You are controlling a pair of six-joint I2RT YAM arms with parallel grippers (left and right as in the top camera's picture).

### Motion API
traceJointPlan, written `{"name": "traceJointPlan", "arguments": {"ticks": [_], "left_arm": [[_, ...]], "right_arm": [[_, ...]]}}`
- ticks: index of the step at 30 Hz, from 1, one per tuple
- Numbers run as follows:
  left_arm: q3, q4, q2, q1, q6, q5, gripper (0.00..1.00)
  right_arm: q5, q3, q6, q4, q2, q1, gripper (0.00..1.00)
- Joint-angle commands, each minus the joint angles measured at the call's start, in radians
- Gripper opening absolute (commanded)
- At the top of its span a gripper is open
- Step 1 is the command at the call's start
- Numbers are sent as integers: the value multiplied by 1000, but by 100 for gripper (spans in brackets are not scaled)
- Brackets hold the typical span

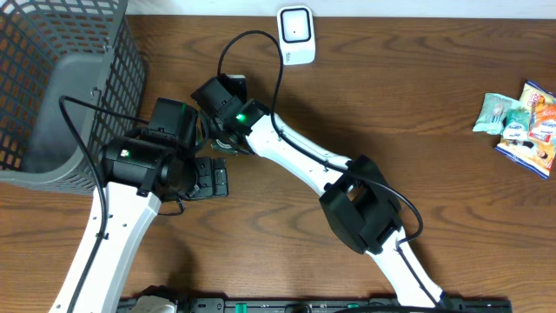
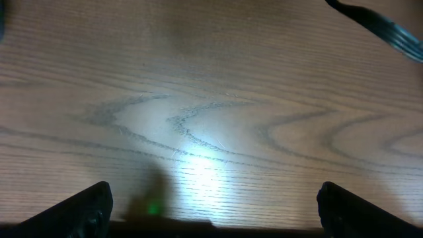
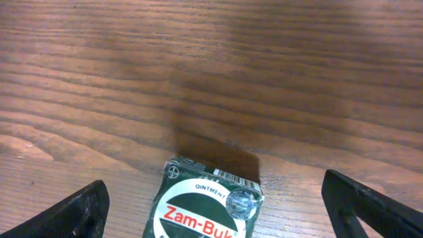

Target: Scan the item barcode

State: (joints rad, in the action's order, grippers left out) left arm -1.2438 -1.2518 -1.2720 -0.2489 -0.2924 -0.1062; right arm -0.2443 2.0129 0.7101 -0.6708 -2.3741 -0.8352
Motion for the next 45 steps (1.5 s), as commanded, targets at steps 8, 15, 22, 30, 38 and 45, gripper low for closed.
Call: {"name": "traceJointPlan", "arguments": {"ticks": [8, 15, 22, 30, 38, 45], "left_arm": [[-1, -3, -2, 4, -9, -9, 98], [-1, -3, -2, 4, -9, -9, 98], [-1, -3, -2, 4, -9, -9, 98], [-1, -3, -2, 4, -9, -9, 98], [-1, -3, -2, 4, -9, -9, 98], [-1, -3, -2, 4, -9, -9, 98]], "right_arm": [[-5, 0, 71, 5, -90, -31, 92], [-43, 0, 71, -59, -100, -19, 88], [-53, 0, 71, -227, -82, 24, 70], [-4, 0, -61, -345, -9, 86, 59], [220, 0, -313, -384, 145, 183, 53], [554, 0, -590, -507, 204, 316, 50]]}}
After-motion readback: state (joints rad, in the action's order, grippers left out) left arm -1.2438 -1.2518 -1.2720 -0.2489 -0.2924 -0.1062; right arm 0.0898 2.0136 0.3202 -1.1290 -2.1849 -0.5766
